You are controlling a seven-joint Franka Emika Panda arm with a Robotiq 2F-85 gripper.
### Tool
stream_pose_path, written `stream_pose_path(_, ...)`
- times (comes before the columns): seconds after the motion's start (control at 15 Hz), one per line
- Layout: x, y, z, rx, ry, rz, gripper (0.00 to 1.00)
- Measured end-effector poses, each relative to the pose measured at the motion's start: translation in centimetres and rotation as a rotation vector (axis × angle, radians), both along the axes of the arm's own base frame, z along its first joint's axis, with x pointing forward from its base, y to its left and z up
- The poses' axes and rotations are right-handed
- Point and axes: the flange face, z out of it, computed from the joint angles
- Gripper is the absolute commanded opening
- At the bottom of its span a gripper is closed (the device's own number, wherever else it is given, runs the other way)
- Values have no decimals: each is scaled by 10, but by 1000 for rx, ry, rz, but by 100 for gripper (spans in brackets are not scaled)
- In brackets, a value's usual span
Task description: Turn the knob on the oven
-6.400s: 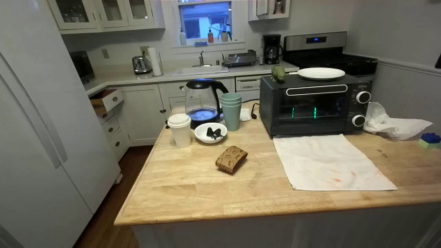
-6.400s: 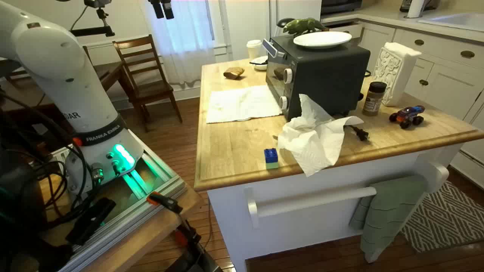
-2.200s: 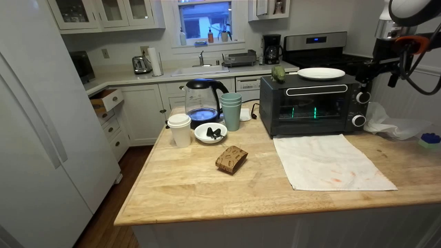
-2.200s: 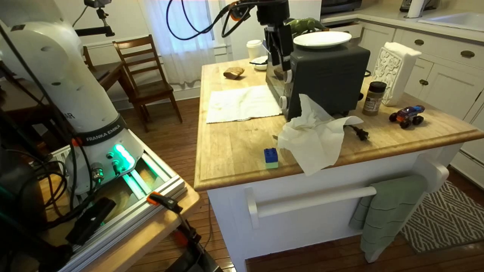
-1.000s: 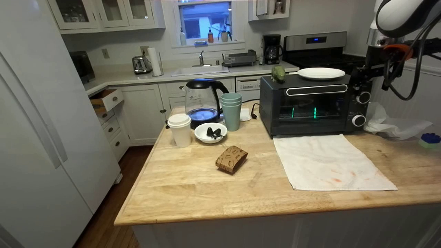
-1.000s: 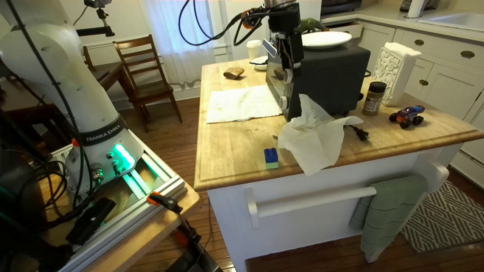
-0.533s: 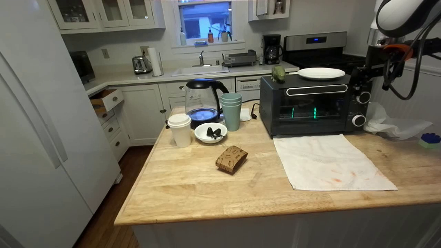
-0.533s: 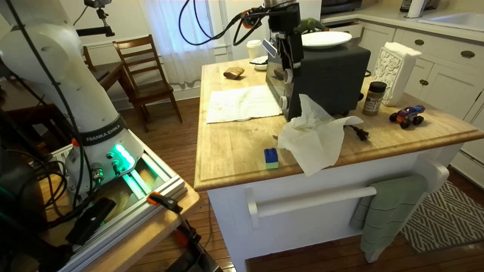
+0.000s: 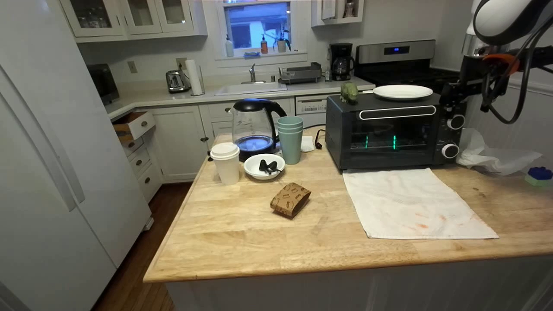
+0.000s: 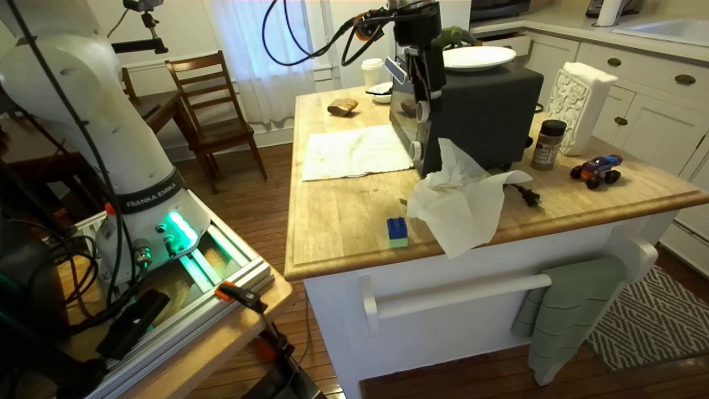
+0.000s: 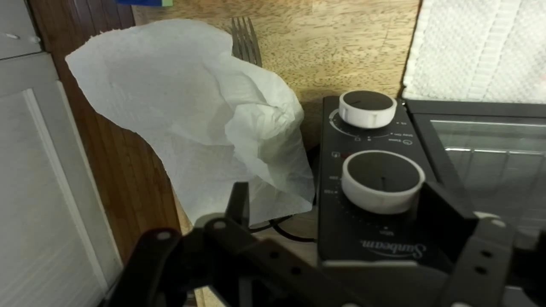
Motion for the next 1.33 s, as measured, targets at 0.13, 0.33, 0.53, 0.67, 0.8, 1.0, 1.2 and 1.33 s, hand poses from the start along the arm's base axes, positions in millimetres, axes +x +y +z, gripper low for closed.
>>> stream_pose_path(0.13, -1, -2, 2, -1, -3, -3, 100)
stream_pose_path(0.33, -3, -3, 4, -2, -6, -8, 100)
stream_pose_path(0.53, -3, -4, 4, -2, -6, -9, 100)
stream_pose_path(0.67, -3, -4, 4, -2, -6, -9, 100)
stream_pose_path(0.8, -3, -4, 4, -2, -6, -10, 100)
stream_pose_path(1.0, -3, -5, 5, -2, -5, -12, 100)
stream_pose_path(1.2, -4, -8, 7, -2, 0, -19, 100)
stream_pose_path(1.33, -5, -11, 9, -1, 5, -26, 100)
